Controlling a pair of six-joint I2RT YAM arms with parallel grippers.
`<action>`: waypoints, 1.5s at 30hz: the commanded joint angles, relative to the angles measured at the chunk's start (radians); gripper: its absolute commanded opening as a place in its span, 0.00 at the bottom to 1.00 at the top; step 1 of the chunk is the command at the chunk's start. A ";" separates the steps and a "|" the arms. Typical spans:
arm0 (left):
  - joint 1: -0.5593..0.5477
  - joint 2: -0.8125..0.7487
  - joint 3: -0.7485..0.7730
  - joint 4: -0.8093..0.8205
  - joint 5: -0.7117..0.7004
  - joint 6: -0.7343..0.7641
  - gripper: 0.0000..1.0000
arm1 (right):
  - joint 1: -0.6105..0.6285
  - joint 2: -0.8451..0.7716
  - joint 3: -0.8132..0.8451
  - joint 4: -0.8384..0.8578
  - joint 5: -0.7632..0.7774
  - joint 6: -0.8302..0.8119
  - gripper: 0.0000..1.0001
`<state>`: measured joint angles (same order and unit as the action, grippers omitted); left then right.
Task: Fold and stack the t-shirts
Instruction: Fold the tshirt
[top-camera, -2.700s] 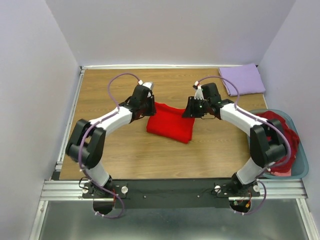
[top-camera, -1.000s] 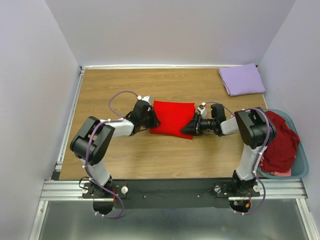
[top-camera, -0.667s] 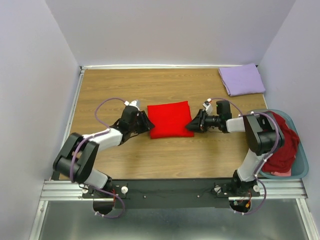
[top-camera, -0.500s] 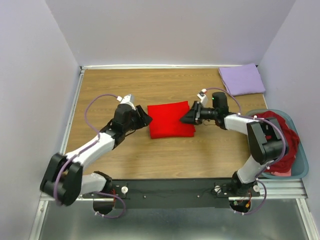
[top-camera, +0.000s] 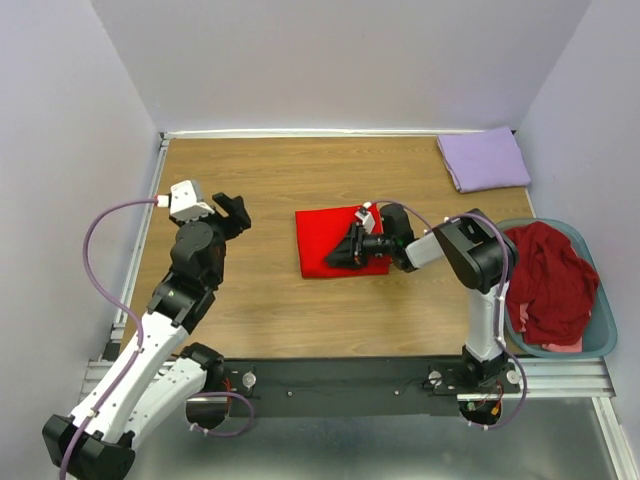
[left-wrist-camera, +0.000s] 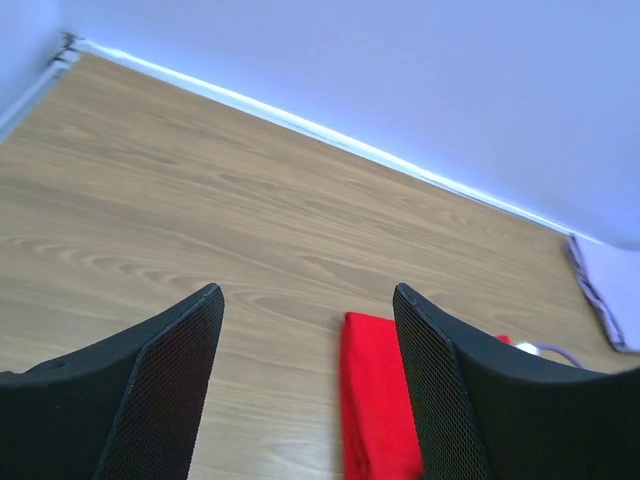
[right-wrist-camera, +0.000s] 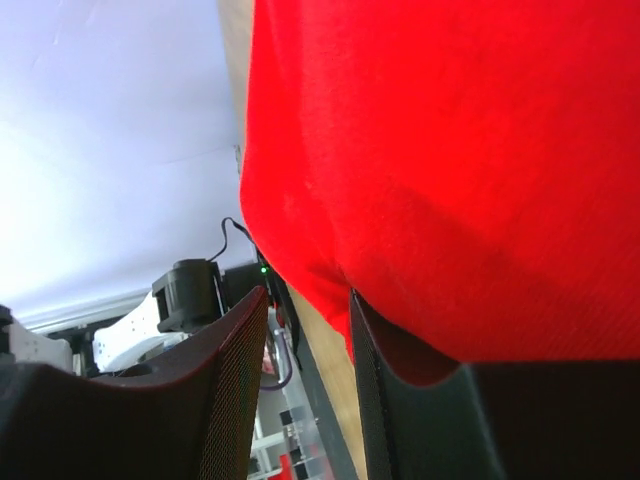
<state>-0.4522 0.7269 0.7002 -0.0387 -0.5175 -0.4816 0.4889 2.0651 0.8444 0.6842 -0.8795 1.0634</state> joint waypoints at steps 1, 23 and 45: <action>0.004 -0.043 -0.068 -0.032 -0.119 0.009 0.77 | 0.000 0.026 -0.053 0.006 0.079 0.000 0.46; 0.023 -0.012 -0.056 -0.015 -0.044 0.025 0.82 | 0.217 0.159 0.260 -0.043 0.181 0.083 0.47; -0.158 0.293 0.074 -0.044 0.148 0.169 0.82 | -0.018 -0.420 0.203 -0.822 0.545 -0.448 0.59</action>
<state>-0.5148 0.9707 0.7082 -0.0547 -0.3859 -0.3584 0.5835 1.7336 1.1027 0.1253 -0.5049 0.7750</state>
